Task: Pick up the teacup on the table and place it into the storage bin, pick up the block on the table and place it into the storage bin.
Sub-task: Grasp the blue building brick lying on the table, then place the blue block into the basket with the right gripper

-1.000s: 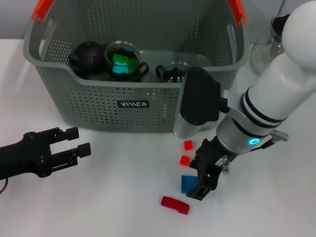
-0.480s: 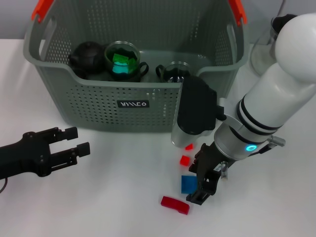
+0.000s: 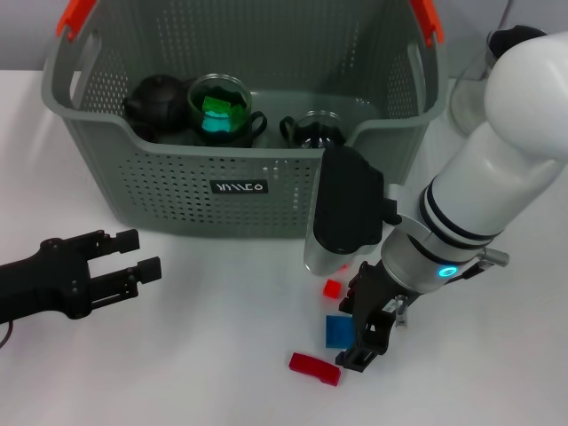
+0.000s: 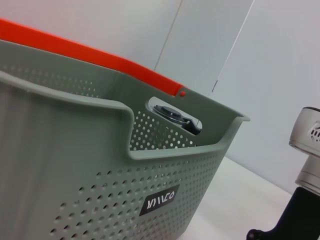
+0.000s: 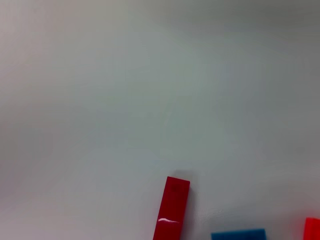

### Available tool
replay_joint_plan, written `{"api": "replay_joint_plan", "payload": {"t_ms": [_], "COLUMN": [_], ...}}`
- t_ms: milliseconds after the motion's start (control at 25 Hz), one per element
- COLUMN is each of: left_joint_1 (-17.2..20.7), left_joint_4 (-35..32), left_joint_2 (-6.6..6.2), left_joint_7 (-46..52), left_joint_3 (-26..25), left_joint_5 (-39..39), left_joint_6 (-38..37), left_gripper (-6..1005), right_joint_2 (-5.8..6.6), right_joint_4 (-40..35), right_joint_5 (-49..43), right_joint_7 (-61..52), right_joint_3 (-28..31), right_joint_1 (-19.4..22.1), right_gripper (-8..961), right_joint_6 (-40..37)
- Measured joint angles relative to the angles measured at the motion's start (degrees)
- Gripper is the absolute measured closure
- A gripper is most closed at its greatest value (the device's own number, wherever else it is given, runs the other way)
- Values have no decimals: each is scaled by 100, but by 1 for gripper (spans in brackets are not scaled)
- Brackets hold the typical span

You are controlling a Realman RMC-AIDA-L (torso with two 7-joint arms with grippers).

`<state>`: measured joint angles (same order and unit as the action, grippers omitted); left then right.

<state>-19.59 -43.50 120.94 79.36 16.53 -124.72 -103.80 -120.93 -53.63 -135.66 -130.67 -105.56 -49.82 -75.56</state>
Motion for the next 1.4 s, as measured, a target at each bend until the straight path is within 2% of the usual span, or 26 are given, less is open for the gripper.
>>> {"api": "replay_joint_plan", "payload": {"t_ms": [200, 520, 720, 800, 880, 1000, 1280, 1400], "left_joint_1": [0, -17, -19, -18, -18, -18, -47, -90], "left_joint_4": [19, 43, 44, 44, 44, 44, 44, 44], "left_joint_2": [0, -9, -20, -20, -19, -18, -24, -38], "left_joint_7": [0, 0, 0, 0, 0, 0, 4, 29], "left_joint_3": [0, 0, 0, 0, -2, 0, -5, -8], "left_joint_5": [0, 0, 0, 0, 0, 0, 0, 0], "left_joint_6": [0, 16, 21, 25, 27, 27, 77, 81], "left_gripper": [340, 340, 340, 340, 340, 340, 340, 340], "right_joint_2": [0, 10, 51, 58, 62, 65, 79, 77], "right_joint_4": [-36, -17, -289, -435, -683, -1211, -1581, -1578], "right_joint_5": [-4, -24, -30, -30, -19, 202, 1931, 2739], "right_joint_7": [0, -27, -186, -192, -160, 79, 1229, 1641], "right_joint_3": [-7, -200, -107, 27, 344, 1184, 3169, 3787], "right_joint_1": [-13, -36, 14, 53, 150, 486, 1214, 1397], "right_gripper": [178, 346, 519, 519, 519, 519, 519, 519], "right_joint_6": [-33, -48, -132, -256, -417, -645, -1333, -1578]}}
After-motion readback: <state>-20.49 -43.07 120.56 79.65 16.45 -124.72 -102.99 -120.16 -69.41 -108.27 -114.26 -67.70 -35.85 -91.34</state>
